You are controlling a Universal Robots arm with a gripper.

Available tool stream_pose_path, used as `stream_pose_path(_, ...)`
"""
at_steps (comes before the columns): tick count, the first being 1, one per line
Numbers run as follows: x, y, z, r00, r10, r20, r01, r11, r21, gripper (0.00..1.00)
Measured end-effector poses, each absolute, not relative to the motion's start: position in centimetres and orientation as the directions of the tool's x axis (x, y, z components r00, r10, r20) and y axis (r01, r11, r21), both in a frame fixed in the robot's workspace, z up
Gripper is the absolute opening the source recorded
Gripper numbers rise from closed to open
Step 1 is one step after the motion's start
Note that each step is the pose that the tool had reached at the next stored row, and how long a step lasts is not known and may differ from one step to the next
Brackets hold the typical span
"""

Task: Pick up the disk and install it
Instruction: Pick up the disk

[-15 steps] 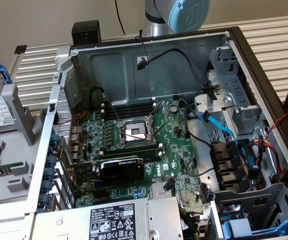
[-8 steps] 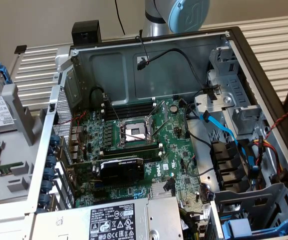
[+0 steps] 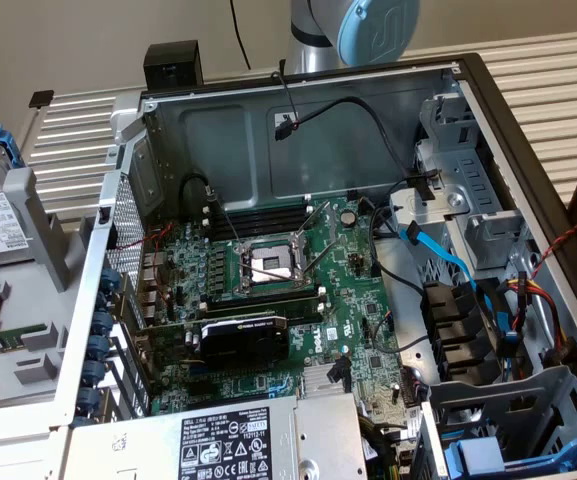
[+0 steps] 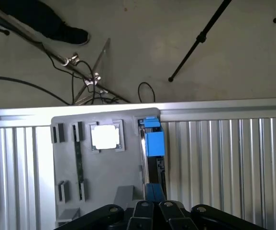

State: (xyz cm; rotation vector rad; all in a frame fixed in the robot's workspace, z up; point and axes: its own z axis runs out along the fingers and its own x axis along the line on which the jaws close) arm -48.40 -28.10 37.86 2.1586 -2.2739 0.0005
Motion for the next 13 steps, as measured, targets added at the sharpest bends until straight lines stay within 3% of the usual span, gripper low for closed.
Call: stream_pose_path(13, -49.6, -27.6, 37.7, -0.04, -0.999, 0.005, -0.999, 0.04, 0.003, 0.11)
